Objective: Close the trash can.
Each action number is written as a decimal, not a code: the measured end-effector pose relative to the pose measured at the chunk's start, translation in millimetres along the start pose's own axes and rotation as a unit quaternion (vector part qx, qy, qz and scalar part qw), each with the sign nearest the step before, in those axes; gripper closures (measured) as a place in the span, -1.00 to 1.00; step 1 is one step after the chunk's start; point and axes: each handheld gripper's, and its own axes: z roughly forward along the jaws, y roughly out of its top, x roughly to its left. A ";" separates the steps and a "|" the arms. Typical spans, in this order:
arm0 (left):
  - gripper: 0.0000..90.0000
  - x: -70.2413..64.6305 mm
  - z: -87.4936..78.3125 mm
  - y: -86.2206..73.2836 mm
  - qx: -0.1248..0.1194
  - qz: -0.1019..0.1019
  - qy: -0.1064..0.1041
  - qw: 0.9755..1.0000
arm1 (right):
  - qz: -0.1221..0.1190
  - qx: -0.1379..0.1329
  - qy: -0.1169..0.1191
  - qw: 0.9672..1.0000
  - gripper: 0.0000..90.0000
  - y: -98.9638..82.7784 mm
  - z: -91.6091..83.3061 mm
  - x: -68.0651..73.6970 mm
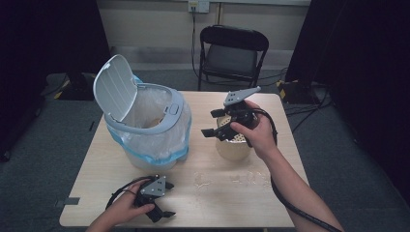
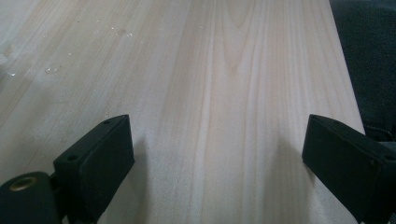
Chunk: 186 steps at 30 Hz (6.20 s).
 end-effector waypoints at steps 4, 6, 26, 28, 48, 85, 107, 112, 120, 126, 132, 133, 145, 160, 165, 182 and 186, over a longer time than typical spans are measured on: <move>-0.82 -0.2 0.4 -0.2 -0.002 -0.001 0.000 1.000 | 0.000 0.001 0.003 1.000 -0.68 -12.0 -2.1 4.2; -0.82 -0.6 0.5 -0.2 -0.003 -0.004 0.002 1.000 | -0.002 0.005 0.002 1.000 -0.67 -20.3 -3.5 6.4; -0.86 -1.7 1.0 0.0 0.003 -0.013 0.009 1.000 | 0.007 0.017 0.003 1.000 -0.67 -73.4 -5.2 18.1; -0.88 -1.6 1.1 -0.1 0.003 -0.013 0.008 1.000 | 0.009 0.017 0.004 1.000 -0.67 -79.1 -5.9 18.5; -0.89 -1.5 1.2 0.0 0.003 -0.012 0.008 1.000 | 0.029 0.048 0.003 0.998 -0.67 -140.8 -3.2 28.8; -0.62 -3.6 -17.7 -4.1 0.009 -0.067 0.013 0.998 | -0.021 0.098 -0.049 0.994 -0.68 -215.7 28.9 42.2; -0.64 -2.0 -113.7 1.7 0.006 -0.155 0.073 0.985 | -0.013 0.098 -0.058 0.993 -0.68 -216.3 28.5 45.0; -0.61 -1.4 -131.6 0.9 0.012 -0.163 0.084 0.983 | -0.013 0.098 -0.058 0.993 -0.69 -216.3 28.5 45.0; -0.58 -0.2 -166.2 8.7 0.008 -0.172 0.093 0.981 | -0.013 0.098 -0.058 0.993 -0.69 -216.3 28.5 45.0; -0.57 5.1 -190.9 13.9 0.007 -0.183 0.113 0.977 | -0.013 0.098 -0.058 0.993 -0.68 -216.4 28.5 45.0; -0.57 8.0 -209.0 18.5 0.002 -0.189 0.122 0.974 | -0.013 0.098 -0.058 0.993 -0.69 -216.4 28.5 45.0; -0.57 8.1 -211.0 19.6 0.001 -0.189 0.123 0.974 | -0.013 0.098 -0.058 0.993 -0.69 -216.4 28.5 45.0; -0.62 9.6 -236.7 38.3 -0.004 -0.192 0.140 0.971 | -0.012 0.098 -0.060 0.993 -0.68 -216.5 28.4 45.4; -0.63 22.3 -271.0 60.2 -0.014 -0.213 0.161 0.964 | -0.013 0.097 -0.060 0.993 -0.68 -216.5 28.5 45.2; -0.63 32.8 -280.0 64.6 -0.028 -0.222 0.166 0.960 | -0.012 0.097 -0.060 0.993 -0.68 -216.5 28.6 45.2; -0.63 51.1 -284.6 97.1 -0.037 -0.198 0.191 0.961 | -0.012 0.098 -0.059 0.993 -0.68 -216.4 28.5 45.1; -0.61 55.6 -280.6 105.5 -0.046 -0.192 0.192 0.961 | -0.012 0.097 -0.059 0.993 -0.69 -216.4 28.5 45.2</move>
